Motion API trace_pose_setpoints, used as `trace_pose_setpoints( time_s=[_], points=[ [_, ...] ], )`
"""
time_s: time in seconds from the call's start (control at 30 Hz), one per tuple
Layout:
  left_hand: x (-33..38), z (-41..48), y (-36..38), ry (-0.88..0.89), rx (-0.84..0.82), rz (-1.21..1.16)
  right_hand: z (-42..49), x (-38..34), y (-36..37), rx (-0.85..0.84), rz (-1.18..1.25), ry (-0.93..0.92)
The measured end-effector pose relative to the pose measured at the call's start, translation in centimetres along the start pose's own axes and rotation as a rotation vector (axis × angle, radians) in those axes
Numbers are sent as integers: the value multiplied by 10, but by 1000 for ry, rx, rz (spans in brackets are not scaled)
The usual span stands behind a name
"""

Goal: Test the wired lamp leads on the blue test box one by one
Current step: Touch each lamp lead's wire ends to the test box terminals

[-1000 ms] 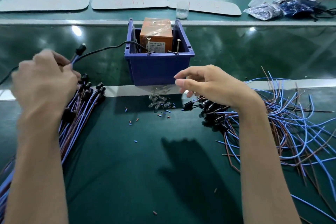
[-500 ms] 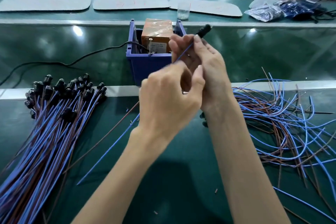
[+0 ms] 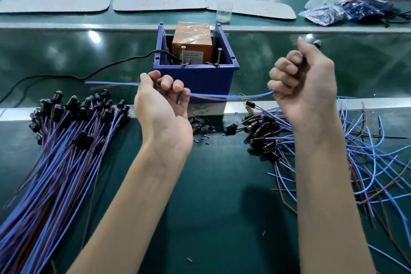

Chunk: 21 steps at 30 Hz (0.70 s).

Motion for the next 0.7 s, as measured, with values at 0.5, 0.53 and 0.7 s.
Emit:
trace_pose_setpoints(
  time_s=[0.5,0.53,0.7],
  points=[
    [-32,-9,20,93,-350,660,-5,-19,-3,-25,-465,-324],
    [-39,-13,25,91,-439,795,-7,-15,1,-66,-541,-295],
    [-58,-20,25,-14,-722,1197,-11,12,16,-192,-678,-128]
  ],
)
Point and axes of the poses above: each hand's wrist, its own z-axis towards the middle knuckle, its own y-axis out of the palm, x = y × z, the point moved 6 cm from there along z, towards the middle knuckle, and after that the axes turned 13 degrees about z, right-handed, at the moved point
